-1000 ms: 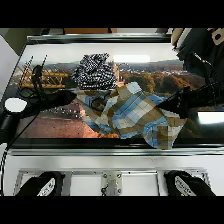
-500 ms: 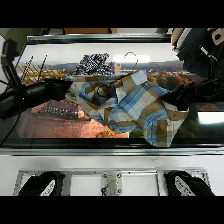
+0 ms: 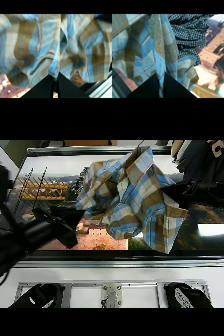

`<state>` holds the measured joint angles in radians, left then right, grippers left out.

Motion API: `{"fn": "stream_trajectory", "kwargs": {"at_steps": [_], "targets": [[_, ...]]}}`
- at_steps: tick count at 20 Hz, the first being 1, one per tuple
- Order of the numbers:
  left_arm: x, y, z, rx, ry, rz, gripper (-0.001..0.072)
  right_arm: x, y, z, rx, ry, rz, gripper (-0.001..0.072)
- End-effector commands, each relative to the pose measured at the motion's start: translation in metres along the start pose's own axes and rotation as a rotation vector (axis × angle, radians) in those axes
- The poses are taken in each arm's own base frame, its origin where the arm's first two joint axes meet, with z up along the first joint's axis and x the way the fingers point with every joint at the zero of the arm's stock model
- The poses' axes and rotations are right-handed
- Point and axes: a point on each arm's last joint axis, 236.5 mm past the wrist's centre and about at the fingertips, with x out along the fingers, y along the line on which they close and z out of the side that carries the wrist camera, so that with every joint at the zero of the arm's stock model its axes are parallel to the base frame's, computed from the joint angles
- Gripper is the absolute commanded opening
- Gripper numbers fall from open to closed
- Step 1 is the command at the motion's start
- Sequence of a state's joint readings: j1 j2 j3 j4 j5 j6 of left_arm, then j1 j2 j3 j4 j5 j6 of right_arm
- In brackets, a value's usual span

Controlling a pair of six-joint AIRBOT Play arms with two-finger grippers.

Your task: Fold the clothes and pants, and hang the long-sleeved shirts on hangers.

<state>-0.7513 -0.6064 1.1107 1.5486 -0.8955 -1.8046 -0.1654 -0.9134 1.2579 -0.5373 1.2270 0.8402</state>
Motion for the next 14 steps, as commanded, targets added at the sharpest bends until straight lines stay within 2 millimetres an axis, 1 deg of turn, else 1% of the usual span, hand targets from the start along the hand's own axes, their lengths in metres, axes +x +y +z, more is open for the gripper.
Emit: {"fn": "stream_trajectory", "kwargs": {"at_steps": [1,3,6,7,8,9,11,12,13,14], "targets": [[0.037,-0.004,-0.032,0.083,0.127,0.062,0.0012,-0.009,0.014,0.028,-0.046,-0.115,0.007,0.0007],[0.067,-0.007,-0.038,0.090,0.145,0.059,0.0012,-0.015,0.020,0.034,-0.104,-0.139,-0.008,0.0007],[0.102,-0.018,-0.037,0.093,0.115,0.027,0.0013,-0.023,0.025,0.041,-0.125,-0.169,-0.025,0.0008],[0.111,-0.020,-0.036,0.089,0.103,0.019,0.0044,-0.024,0.026,0.042,-0.128,-0.171,-0.025,0.0008],[0.117,-0.022,-0.034,0.075,0.089,0.012,0.0338,-0.024,0.027,0.042,-0.130,-0.173,-0.025,0.0009],[0.120,-0.024,-0.030,0.050,0.072,0.007,0.0603,-0.025,0.028,0.043,-0.129,-0.176,-0.024,0.0009],[0.116,-0.017,-0.015,0.011,0.044,0.022,0.0612,-0.026,0.026,0.043,-0.122,-0.178,-0.029,0.0010],[0.112,-0.009,-0.006,0.000,0.034,0.042,0.0612,-0.028,0.020,0.045,-0.110,-0.186,-0.047,0.0010],[0.107,0.000,0.004,-0.012,0.026,0.067,0.0612,-0.032,0.013,0.048,-0.093,-0.199,-0.075,0.0009],[0.102,0.009,0.013,-0.024,0.019,0.090,0.0611,-0.040,0.000,0.052,-0.070,-0.218,-0.132,0.0009]]}}
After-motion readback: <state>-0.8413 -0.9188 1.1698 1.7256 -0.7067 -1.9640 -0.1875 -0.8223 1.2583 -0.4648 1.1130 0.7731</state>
